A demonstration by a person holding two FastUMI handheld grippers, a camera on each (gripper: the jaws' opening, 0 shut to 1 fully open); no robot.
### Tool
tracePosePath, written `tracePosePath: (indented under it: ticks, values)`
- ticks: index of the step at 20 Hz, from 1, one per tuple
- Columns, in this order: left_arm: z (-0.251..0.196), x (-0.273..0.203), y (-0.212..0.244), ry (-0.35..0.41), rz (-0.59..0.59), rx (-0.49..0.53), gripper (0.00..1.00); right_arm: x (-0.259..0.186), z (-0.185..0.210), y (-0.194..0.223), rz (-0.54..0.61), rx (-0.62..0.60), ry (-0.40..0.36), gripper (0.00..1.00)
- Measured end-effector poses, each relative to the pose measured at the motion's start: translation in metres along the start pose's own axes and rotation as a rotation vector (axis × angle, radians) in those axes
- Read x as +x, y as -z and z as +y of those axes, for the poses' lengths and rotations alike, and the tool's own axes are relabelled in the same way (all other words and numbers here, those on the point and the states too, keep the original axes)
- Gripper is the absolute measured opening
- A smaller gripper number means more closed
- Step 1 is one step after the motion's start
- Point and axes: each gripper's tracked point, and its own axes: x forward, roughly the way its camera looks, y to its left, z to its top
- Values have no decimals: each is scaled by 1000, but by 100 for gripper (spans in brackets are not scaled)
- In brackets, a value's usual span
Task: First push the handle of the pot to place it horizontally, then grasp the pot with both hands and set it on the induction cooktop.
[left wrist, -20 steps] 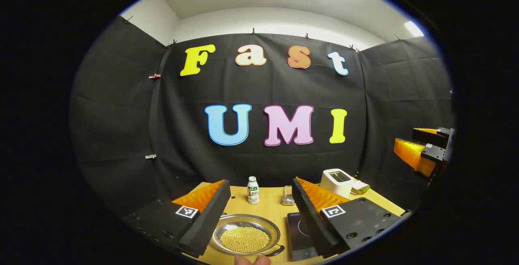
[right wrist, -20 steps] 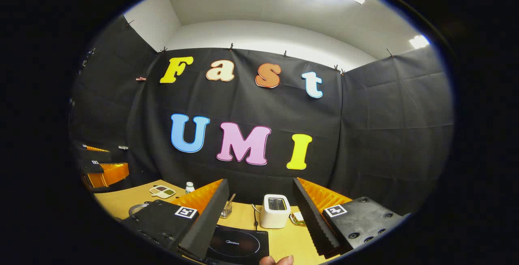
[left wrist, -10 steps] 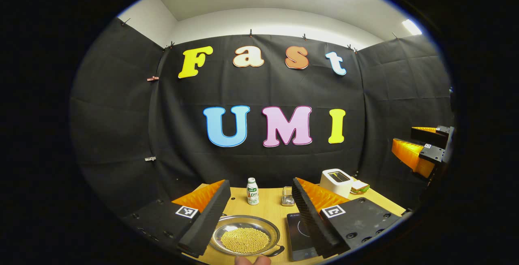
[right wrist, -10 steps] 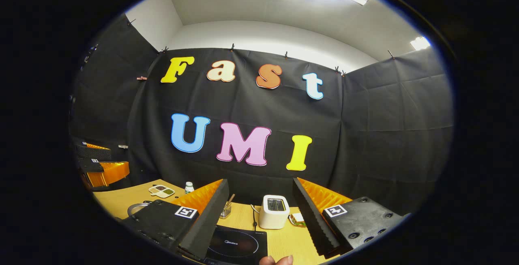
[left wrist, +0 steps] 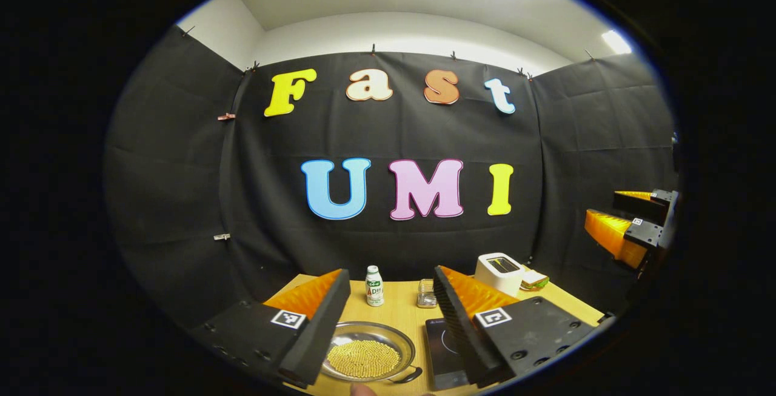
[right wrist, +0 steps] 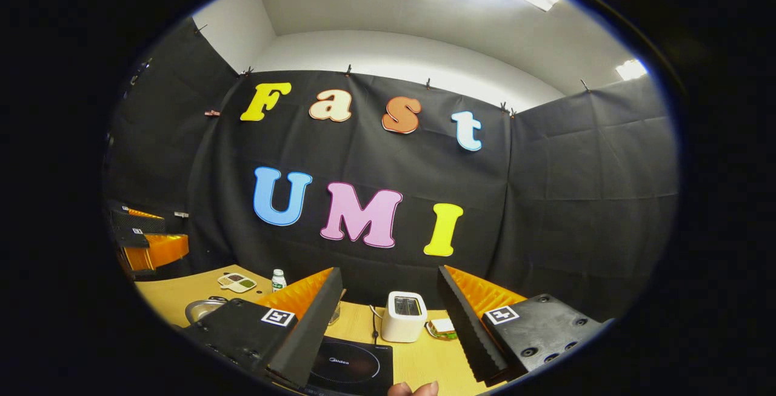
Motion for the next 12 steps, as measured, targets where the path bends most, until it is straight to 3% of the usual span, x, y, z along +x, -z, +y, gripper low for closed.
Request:
tracePosePath:
  ticks: [2,3,4,5,6,7,9,12]
  values:
    - [-11,-3,1,49,11,20,70,-1,0,-2,-7,-12,0,98]
    - [-13,-4,0,66,8,29,48,0,0,-2,-8,-15,-1,98]
    - [-13,-5,-2,74,5,36,46,-2,1,-1,-5,-15,-2,98]
    - [-12,-5,0,80,11,41,27,-2,1,1,0,-15,-3,98]
    - [-15,-6,3,102,20,39,21,-2,1,1,1,-17,-2,98]
    - [-23,-6,4,144,26,33,5,-3,0,-1,-3,-20,-1,98]
    - [-40,-9,18,250,78,17,3,-2,-1,-3,-10,-28,1,98]
    - [-43,-13,45,319,195,-7,7,-3,-2,2,2,-15,7,98]
